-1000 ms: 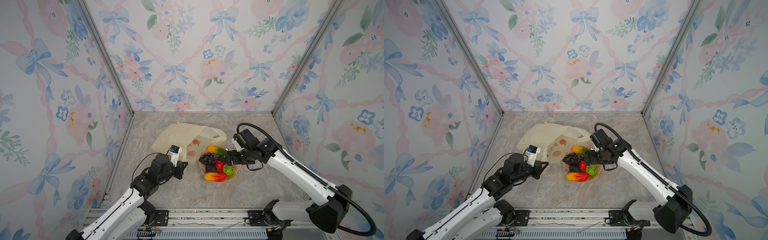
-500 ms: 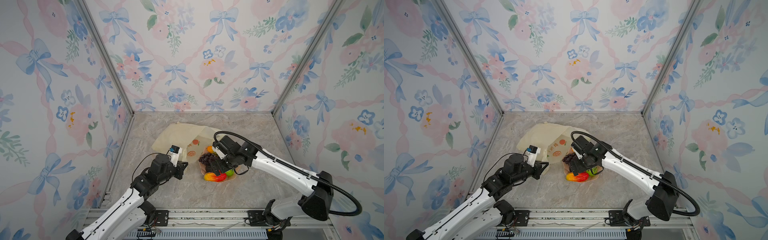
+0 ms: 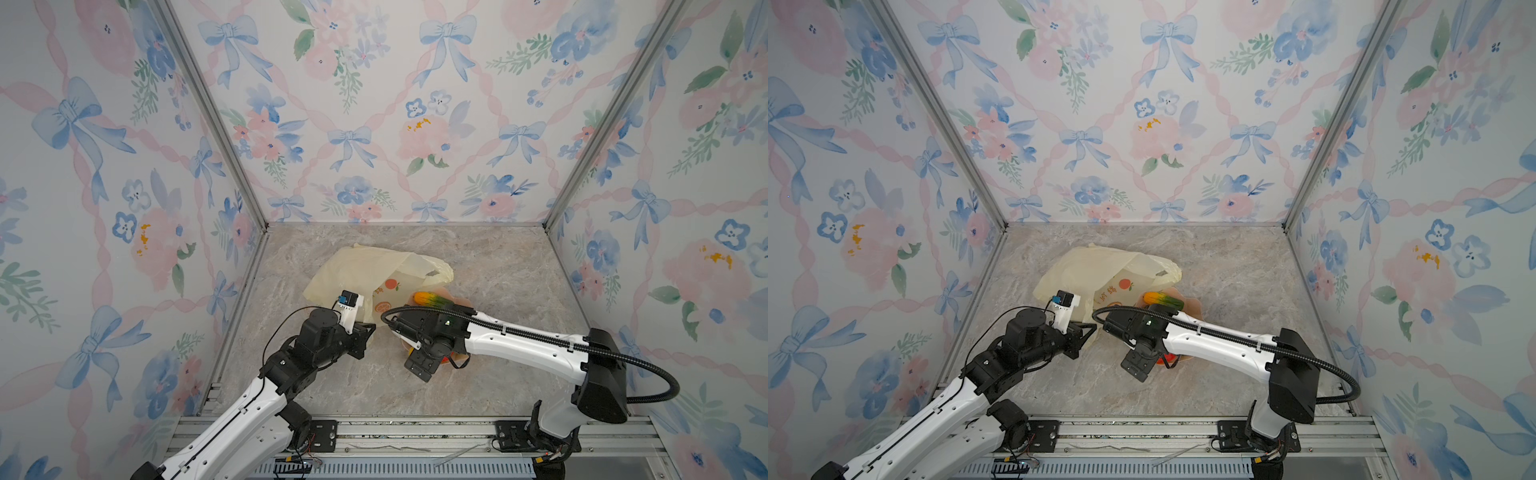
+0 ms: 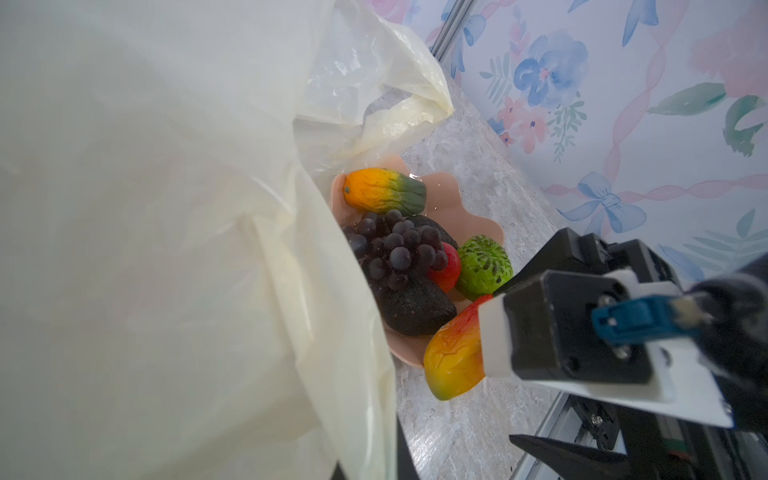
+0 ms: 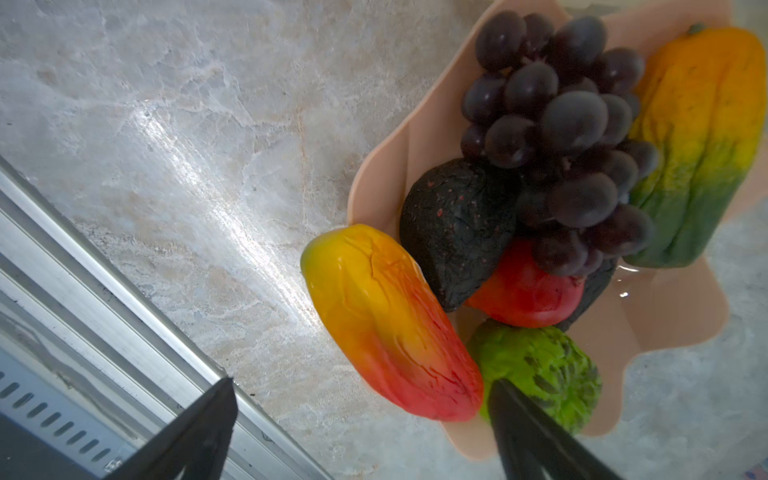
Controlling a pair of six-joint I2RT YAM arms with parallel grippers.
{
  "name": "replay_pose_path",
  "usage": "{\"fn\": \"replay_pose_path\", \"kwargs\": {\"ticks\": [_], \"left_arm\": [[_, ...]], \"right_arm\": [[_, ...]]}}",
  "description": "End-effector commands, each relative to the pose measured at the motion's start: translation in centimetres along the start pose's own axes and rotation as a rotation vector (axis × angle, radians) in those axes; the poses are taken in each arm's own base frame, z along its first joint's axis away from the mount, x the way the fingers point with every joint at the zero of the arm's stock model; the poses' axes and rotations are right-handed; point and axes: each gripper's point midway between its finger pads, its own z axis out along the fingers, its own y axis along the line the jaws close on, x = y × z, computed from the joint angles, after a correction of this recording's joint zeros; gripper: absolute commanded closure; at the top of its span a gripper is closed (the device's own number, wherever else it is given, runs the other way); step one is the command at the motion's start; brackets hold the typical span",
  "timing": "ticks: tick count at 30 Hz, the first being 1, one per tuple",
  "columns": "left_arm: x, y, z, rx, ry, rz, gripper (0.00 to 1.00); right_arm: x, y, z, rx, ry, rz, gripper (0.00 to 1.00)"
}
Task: Place the fruits into the plastic bag
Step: Pick up the fruit from the plate.
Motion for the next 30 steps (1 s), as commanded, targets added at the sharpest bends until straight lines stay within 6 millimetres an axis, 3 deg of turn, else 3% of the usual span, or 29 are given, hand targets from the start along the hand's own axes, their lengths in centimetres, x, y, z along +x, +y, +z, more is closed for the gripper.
{"fn": "replay_pose_path", "kwargs": {"ticks": [1,20,30], "left_arm": [[-0.9,-0.5,-0.3,0.019,-0.025,0.02,1.0],[-0.9,-0.4,-0.4,0.011,-0.031,0.02,1.0],[-0.9,-0.2,-0.3,0.006,-0.027,0.019,1.0]], "right_arm": [[0.1,-0.1,0.1,0.04,0.024,-0.062,0.03],[-0.4,-1.4,3.4,0.12,0.07,-0.084,0.0],[-0.1,-1.9,4.3,0.122,0.086,-0.072,0.13]]}}
